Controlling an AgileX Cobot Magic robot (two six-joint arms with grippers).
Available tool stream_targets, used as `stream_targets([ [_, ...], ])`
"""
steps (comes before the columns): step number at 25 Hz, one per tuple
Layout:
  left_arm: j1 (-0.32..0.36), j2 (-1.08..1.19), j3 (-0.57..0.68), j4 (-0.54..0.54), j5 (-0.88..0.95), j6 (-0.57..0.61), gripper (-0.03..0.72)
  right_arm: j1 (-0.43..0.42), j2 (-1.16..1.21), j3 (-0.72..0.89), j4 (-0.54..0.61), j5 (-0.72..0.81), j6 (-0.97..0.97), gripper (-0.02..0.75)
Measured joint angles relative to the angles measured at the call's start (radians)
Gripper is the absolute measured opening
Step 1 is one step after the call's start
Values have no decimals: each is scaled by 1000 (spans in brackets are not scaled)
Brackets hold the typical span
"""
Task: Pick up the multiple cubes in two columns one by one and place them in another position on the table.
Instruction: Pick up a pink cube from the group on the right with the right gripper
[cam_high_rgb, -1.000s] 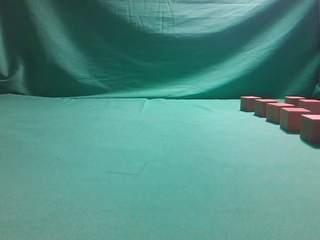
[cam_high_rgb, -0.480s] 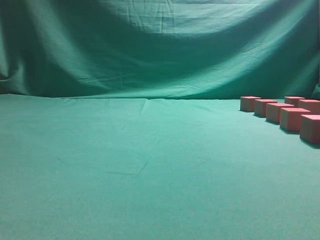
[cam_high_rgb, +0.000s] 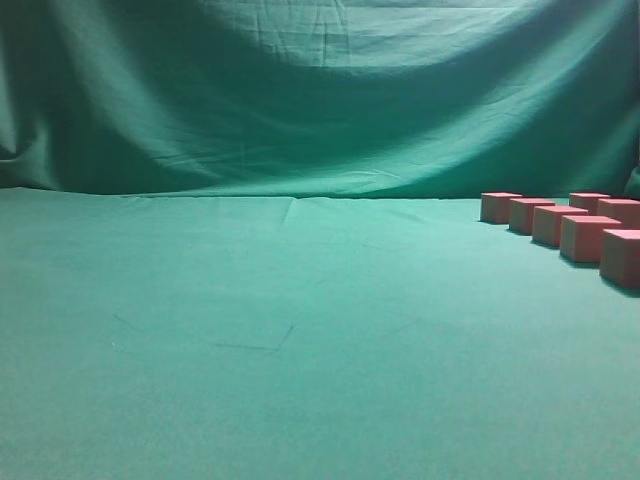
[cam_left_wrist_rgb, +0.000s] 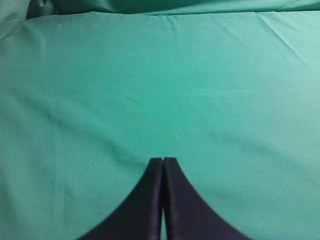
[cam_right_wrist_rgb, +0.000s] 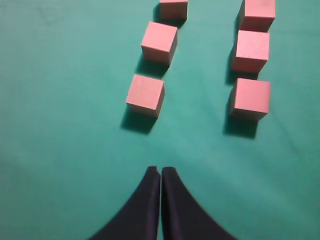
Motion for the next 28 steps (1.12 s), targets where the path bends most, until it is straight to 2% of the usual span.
stream_targets([
  [8,0,0,0,0,0,0,0,25,202,-214,28,207,0,0],
  [13,0,0,0,0,0,0,0,98,315,-296,6,214,65,0],
  [21,0,0,0,0,0,0,0,104,512,-369,-72,179,145,0],
  [23,0,0,0,0,0,0,0,104,547,-373,-86,147,147,47],
  [28,0,0,0,0,0,0,0,104,595,-375,-94,68,149,317],
])
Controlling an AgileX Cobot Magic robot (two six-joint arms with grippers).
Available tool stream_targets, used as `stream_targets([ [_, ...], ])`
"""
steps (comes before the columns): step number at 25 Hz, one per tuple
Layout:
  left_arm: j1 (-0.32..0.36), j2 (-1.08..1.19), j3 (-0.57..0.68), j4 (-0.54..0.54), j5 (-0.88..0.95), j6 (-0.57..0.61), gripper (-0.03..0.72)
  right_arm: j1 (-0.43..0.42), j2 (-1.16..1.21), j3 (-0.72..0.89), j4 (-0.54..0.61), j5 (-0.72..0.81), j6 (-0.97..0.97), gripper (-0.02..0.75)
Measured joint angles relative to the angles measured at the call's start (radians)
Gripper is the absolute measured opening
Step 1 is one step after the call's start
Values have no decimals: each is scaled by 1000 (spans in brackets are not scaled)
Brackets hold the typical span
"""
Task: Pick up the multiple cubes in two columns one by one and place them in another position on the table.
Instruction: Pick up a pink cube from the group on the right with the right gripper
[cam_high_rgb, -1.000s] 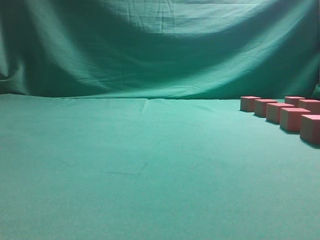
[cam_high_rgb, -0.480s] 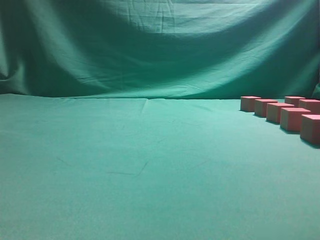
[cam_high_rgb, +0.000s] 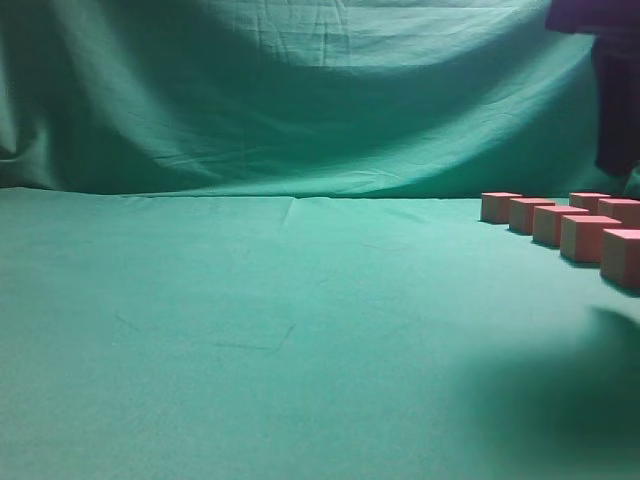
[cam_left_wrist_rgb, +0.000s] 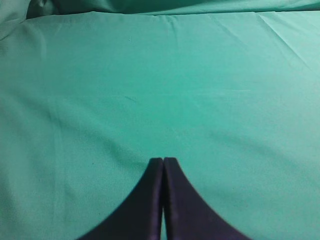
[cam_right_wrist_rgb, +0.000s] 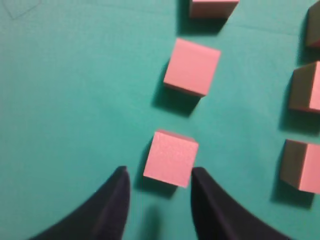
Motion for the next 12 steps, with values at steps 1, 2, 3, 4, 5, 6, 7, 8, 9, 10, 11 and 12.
stream_targets([
  [1,0,0,0,0,0,0,0,0,8,0,-1,-6,2,383],
  [2,0,0,0,0,0,0,0,0,17,0,-3,-15,10,447],
  [3,0,0,0,0,0,0,0,0,23,0,-3,-22,20,494],
  [4,0,0,0,0,0,0,0,0,34,-1,-3,-25,26,536],
  [5,0,0,0,0,0,0,0,0,45,-1,-3,-27,33,558],
  [6,0,0,0,0,0,0,0,0,57,-1,-3,-29,43,545],
  [7,0,0,0,0,0,0,0,0,67,-1,-5,-31,54,545],
  [8,0,0,0,0,0,0,0,0,80,-1,-8,-33,67,545],
  [9,0,0,0,0,0,0,0,0,93,-1,-7,-37,73,545],
  [10,0,0,0,0,0,0,0,0,103,-1,-7,-42,79,545],
  [11,0,0,0,0,0,0,0,0,116,-1,-7,-46,85,545],
  [12,0,0,0,0,0,0,0,0,129,-1,-7,-50,92,545],
])
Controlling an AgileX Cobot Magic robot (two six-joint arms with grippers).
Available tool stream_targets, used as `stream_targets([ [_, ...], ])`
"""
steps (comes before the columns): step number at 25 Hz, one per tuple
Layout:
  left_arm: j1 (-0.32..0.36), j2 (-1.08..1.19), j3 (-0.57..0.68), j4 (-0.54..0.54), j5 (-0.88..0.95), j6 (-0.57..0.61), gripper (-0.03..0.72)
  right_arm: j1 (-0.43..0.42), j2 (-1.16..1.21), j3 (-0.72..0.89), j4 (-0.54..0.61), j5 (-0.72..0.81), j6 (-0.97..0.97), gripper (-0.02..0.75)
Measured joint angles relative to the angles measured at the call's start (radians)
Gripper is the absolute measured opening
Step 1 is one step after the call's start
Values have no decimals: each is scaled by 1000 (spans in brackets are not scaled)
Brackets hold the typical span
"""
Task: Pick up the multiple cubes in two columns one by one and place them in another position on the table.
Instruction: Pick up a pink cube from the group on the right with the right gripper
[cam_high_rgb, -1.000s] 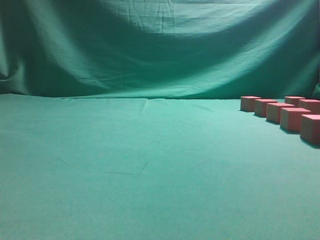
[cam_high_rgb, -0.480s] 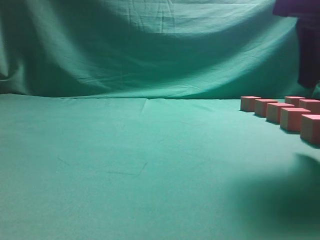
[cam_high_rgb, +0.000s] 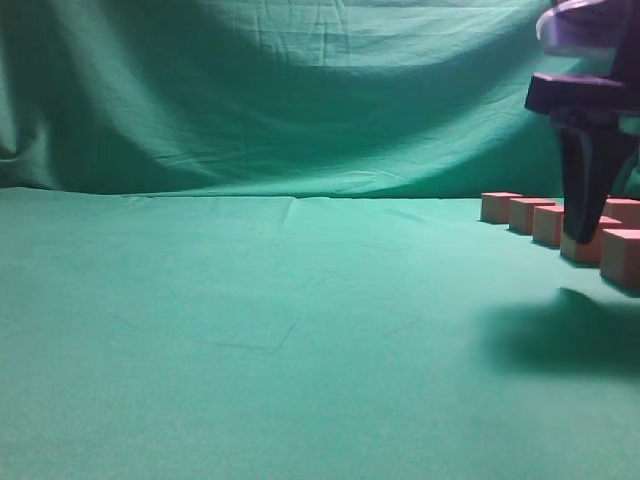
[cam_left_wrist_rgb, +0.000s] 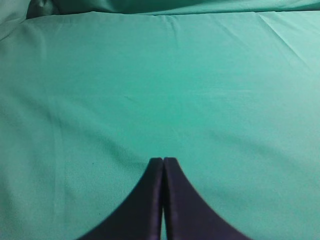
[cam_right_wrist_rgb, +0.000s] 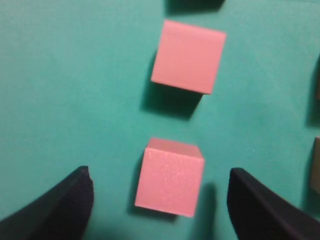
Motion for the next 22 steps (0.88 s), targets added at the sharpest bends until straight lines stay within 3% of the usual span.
stream_targets([
  [9,0,0,0,0,0,0,0,0,68,-2,-4,-59,24,545],
  [16,0,0,0,0,0,0,0,0,85,-2,-4,-59,24,265],
  [22,0,0,0,0,0,0,0,0,85,-39,-1,21,13,267],
])
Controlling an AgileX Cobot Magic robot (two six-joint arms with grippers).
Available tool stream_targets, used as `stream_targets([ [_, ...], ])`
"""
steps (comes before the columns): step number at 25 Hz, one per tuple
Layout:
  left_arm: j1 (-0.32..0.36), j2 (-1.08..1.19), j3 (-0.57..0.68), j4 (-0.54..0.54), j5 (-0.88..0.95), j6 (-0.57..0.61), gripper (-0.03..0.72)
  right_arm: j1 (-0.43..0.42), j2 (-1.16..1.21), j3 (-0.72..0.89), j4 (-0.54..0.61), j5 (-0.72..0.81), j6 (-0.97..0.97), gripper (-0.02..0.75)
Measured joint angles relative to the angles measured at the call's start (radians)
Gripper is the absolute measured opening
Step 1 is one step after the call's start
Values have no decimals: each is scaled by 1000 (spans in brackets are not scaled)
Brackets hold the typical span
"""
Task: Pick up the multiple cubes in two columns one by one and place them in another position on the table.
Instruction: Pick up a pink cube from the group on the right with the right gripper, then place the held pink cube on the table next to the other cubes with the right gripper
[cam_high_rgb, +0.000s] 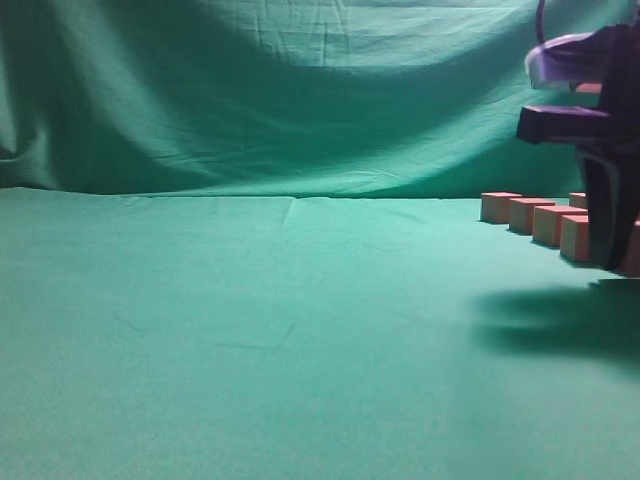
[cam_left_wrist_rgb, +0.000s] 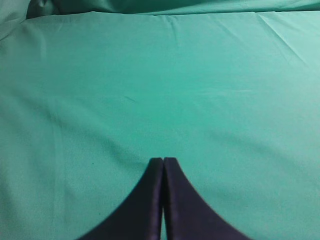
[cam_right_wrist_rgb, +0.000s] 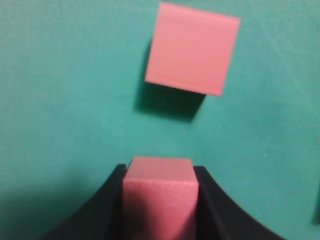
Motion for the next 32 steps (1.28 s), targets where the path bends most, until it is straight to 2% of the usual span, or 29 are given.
stream_targets([
  [6,0,0,0,0,0,0,0,80,0,-178,29,260,-181,267],
  [13,0,0,0,0,0,0,0,193,16,-396,44,286,-330,267],
  [22,0,0,0,0,0,0,0,198,196,-636,65,373,-567,267],
  [32,0,0,0,0,0,0,0,198,352,-724,96,367,-663,267],
])
